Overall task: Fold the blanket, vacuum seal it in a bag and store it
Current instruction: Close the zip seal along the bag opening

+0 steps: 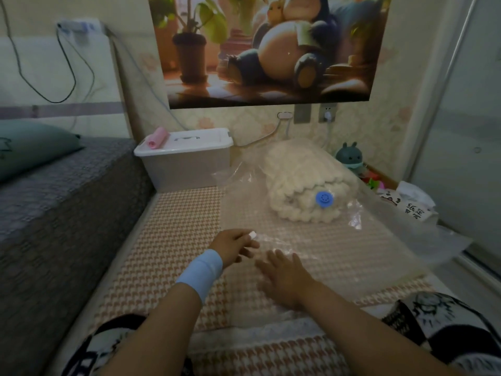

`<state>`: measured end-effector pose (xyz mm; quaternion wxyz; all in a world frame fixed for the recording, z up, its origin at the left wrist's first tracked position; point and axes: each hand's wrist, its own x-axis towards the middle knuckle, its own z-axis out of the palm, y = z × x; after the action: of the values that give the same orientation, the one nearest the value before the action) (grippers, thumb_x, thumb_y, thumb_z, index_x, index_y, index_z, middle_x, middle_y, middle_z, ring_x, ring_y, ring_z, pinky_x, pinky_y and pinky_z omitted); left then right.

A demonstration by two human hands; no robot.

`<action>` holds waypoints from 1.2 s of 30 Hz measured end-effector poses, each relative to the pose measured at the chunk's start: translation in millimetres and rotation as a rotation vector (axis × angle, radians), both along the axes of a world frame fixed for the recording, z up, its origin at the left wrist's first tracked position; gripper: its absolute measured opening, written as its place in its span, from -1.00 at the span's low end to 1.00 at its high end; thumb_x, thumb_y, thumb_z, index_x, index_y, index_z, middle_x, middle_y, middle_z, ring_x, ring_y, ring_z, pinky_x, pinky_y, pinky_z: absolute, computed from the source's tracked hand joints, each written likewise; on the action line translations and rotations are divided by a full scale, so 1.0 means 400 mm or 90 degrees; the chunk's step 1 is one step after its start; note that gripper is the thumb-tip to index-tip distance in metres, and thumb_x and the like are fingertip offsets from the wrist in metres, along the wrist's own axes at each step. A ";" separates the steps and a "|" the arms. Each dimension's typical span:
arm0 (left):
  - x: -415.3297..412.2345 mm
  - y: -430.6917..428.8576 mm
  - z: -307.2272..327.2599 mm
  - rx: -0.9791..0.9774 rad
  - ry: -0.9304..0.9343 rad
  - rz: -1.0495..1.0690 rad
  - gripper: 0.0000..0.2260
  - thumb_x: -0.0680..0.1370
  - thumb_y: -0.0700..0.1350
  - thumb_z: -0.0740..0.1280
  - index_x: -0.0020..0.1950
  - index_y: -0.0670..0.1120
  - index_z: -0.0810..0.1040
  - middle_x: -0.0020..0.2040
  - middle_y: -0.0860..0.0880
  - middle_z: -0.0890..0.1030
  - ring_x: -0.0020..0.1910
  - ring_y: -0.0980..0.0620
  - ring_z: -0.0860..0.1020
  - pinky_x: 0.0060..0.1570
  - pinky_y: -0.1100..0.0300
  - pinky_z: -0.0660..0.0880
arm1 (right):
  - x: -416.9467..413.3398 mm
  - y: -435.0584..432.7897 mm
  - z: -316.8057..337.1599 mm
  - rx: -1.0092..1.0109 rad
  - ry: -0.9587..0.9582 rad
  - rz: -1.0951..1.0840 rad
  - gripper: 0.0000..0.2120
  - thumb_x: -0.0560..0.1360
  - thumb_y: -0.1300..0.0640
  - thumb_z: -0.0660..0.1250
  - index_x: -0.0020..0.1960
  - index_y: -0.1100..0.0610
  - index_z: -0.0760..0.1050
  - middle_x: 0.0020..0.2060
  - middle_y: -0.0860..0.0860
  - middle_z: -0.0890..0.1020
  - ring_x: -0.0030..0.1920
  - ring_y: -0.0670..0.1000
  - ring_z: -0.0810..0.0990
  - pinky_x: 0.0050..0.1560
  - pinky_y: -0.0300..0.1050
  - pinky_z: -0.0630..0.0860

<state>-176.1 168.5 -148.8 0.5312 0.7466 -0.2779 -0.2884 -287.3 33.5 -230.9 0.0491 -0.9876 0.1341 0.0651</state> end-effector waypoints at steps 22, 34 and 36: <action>-0.049 0.229 -0.097 -0.078 0.292 0.009 -0.87 0.60 -0.25 0.25 -0.04 -0.21 0.59 -0.26 -0.09 0.61 -0.43 0.11 0.52 -0.46 0.32 0.43 | 0.026 0.145 0.087 0.437 -0.283 0.047 -0.66 0.56 0.01 0.39 0.32 -0.02 0.56 0.05 -0.16 0.58 0.06 -0.14 0.57 0.17 -0.11 0.49; -0.100 0.252 -0.098 0.158 0.125 0.023 -0.82 0.60 -0.19 0.29 -0.19 -0.19 0.54 -0.29 -0.16 0.59 -0.50 0.11 0.56 -0.49 0.30 0.47 | -0.061 0.116 0.030 0.120 0.009 0.073 -0.18 0.43 -0.37 0.34 0.58 -0.20 0.09 0.60 -0.07 0.05 0.59 -0.03 -0.04 0.54 0.17 -0.15; -0.112 0.242 -0.096 0.142 0.175 -0.001 -0.85 0.58 -0.21 0.33 -0.18 -0.21 0.55 -0.34 -0.16 0.59 -0.51 0.10 0.57 -0.49 0.29 0.47 | -0.063 0.118 0.032 0.136 0.003 0.070 -0.25 0.49 -0.33 0.29 0.58 -0.19 0.09 0.60 -0.06 0.06 0.59 -0.03 -0.06 0.54 0.17 -0.16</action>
<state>-221.1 265.2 -187.4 0.4776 0.7542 -0.1694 -0.4175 -312.4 80.6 -217.9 0.1503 -0.9824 0.0721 0.0843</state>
